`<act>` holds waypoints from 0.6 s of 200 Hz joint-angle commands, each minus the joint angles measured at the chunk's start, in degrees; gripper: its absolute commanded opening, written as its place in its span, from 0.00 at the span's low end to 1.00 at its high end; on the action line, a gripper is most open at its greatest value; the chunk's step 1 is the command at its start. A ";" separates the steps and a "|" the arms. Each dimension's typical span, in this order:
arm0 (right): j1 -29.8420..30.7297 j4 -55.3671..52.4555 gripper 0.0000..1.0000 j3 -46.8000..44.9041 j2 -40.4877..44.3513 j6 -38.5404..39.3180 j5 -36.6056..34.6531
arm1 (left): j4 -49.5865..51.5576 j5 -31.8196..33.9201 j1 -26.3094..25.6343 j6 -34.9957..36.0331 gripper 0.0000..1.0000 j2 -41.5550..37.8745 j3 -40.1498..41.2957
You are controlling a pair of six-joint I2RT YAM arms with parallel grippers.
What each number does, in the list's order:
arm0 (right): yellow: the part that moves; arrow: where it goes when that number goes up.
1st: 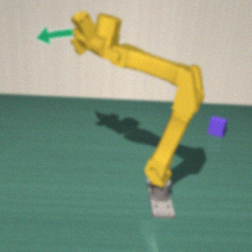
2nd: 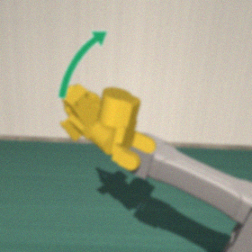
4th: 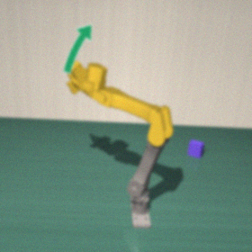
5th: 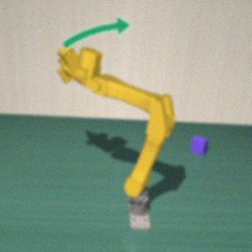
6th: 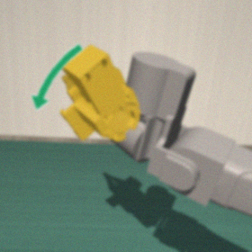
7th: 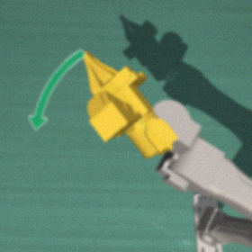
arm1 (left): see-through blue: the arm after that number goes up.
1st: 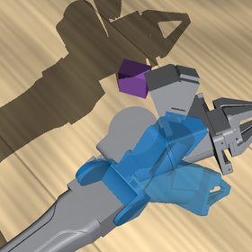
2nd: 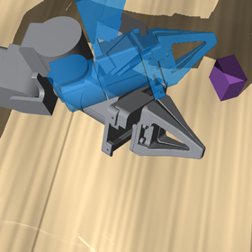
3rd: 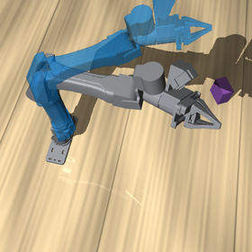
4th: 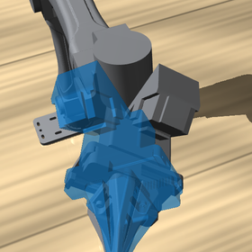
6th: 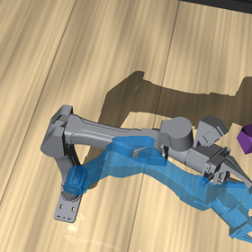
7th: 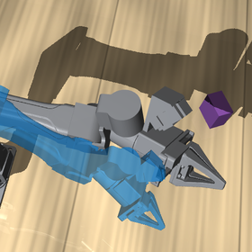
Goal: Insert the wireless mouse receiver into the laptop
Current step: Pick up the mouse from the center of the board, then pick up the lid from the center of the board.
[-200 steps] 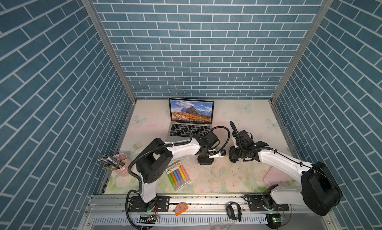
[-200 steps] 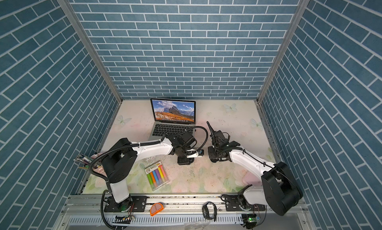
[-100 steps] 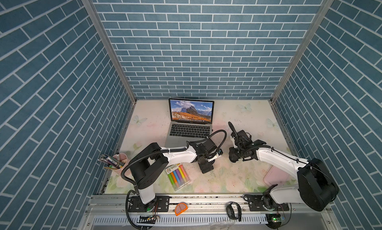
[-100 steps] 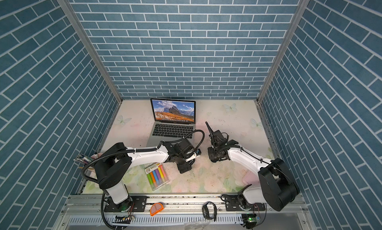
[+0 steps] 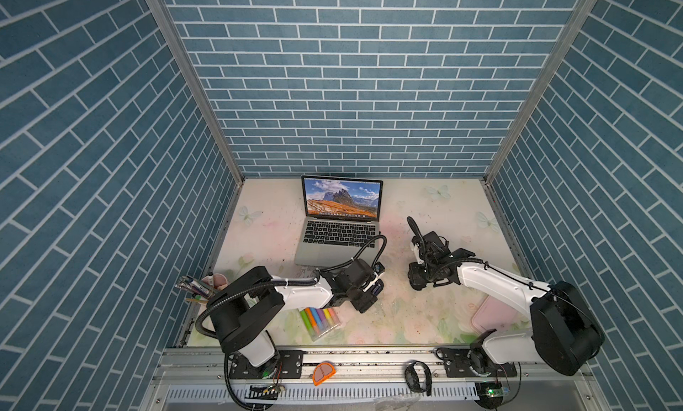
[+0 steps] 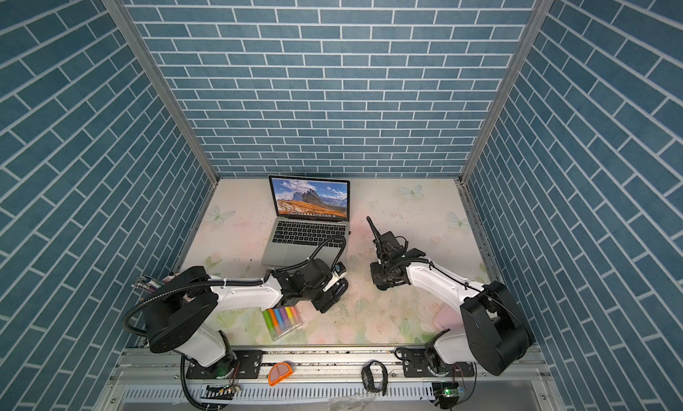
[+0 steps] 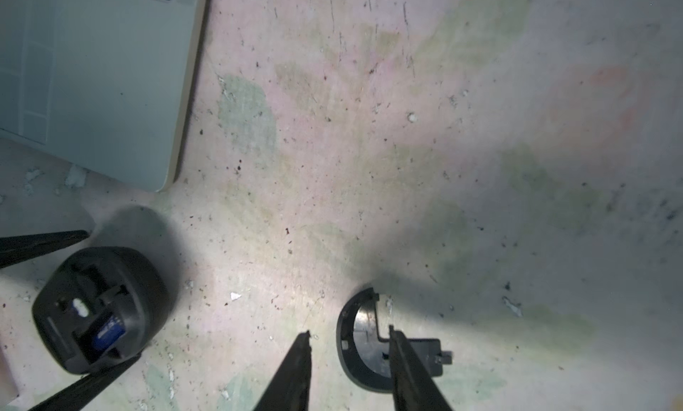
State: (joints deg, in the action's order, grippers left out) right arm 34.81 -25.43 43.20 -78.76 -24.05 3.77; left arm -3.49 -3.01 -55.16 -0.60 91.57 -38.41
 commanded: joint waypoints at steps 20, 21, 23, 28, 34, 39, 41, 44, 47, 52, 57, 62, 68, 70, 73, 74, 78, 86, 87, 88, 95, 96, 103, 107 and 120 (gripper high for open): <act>-0.01 -2.57 0.45 1.59 -1.75 -2.33 -1.44 | -8.64 -1.26 -0.13 -3.48 0.70 0.87 5.76; 0.00 -2.54 0.45 1.56 -1.75 -2.41 -1.46 | -8.82 -1.32 -0.13 -3.46 0.69 0.88 5.83; 0.08 -2.53 0.46 1.54 -1.75 -2.51 -1.46 | -9.17 -1.48 -0.11 -3.45 0.69 0.82 5.99; 0.13 -2.37 0.47 1.30 -1.75 -2.78 -1.33 | -10.20 -1.75 -0.17 -3.36 0.68 0.90 6.48; 0.36 -2.19 0.48 1.12 -1.59 -3.04 -1.31 | -11.57 -2.35 -0.08 -3.14 0.68 0.90 7.20; 0.44 -2.08 0.49 0.97 -1.53 -3.18 -1.46 | -12.69 -2.84 -0.13 -2.86 0.67 0.88 7.78; 0.48 -2.04 0.49 0.93 -1.49 -3.25 -1.43 | -13.10 -2.94 -0.13 -2.69 0.67 0.89 7.97; 0.52 -2.00 0.49 0.86 -1.48 -3.34 -1.60 | -13.62 -3.30 -0.13 -2.58 0.67 0.90 8.26; 0.56 -2.04 0.49 0.84 -1.42 -3.43 -1.62 | -14.18 -3.54 -0.13 -2.40 0.67 0.87 8.51; 0.74 -1.99 0.49 0.75 -1.40 -3.53 -1.81 | -14.82 -4.01 -0.15 -2.07 0.67 0.93 8.84; 0.85 -2.02 0.49 0.73 -1.33 -3.59 -1.92 | -15.28 -4.28 -0.13 -1.76 0.66 1.02 9.09; 0.96 -2.08 0.49 0.68 -1.31 -3.63 -2.16 | -15.52 -4.44 -0.13 -1.52 0.65 1.06 9.21; 1.09 -2.22 0.49 0.74 -1.31 -3.64 -2.45 | -15.78 -4.61 -0.11 -1.29 0.64 1.07 9.36; 1.13 -2.18 0.49 0.77 -1.37 -3.63 -2.54 | -15.88 -4.59 -0.12 -1.19 0.64 1.13 9.44; 1.18 -2.23 0.49 0.76 -1.39 -3.56 -2.59 | -15.89 -4.47 -0.13 -1.12 0.63 1.09 9.49; 1.21 -2.29 0.49 0.75 -1.39 -3.55 -2.61 | -15.87 -4.47 -0.13 -1.09 0.63 1.08 9.54; 1.29 -2.30 0.49 0.81 -1.39 -3.54 -2.74 | -16.01 -4.24 -0.12 -1.07 0.62 1.00 9.65; 1.50 -2.42 0.49 0.83 -1.55 -3.54 -3.16 | -16.24 -4.03 -0.09 -1.02 0.60 1.13 9.77; 1.58 -2.43 0.49 0.83 -1.56 -3.54 -3.24 | -16.22 -3.94 -0.07 -1.00 0.60 1.10 9.81; 1.54 -2.43 0.49 0.88 -1.56 -3.54 -3.29 | -16.25 -3.94 -0.05 -0.99 0.60 1.08 9.83; 1.84 -2.56 0.49 0.92 -1.73 -3.54 -3.65 | -16.39 -3.80 -0.12 -1.00 0.58 1.11 9.94; 1.89 -2.54 0.49 0.96 -1.74 -3.54 -3.71 | -16.47 -3.78 -0.13 -0.99 0.58 1.05 9.94; 2.16 -2.61 0.49 0.99 -1.98 -3.54 -4.04 | -16.72 -3.69 -0.13 -0.94 0.57 1.04 10.15; 2.39 -2.68 0.49 1.05 -2.13 -3.54 -4.25 | -16.93 -3.68 -0.13 -0.91 0.56 0.85 10.29; 3.27 -2.95 0.49 1.35 -2.76 -3.47 -5.07 | -17.58 -3.72 -0.13 -0.81 0.54 0.31 10.83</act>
State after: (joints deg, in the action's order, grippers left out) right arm 36.69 -26.44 43.64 -80.03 -25.69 1.30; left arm -22.28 -5.13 -55.05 -0.86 91.29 -29.61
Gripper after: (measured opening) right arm 0.494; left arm 0.622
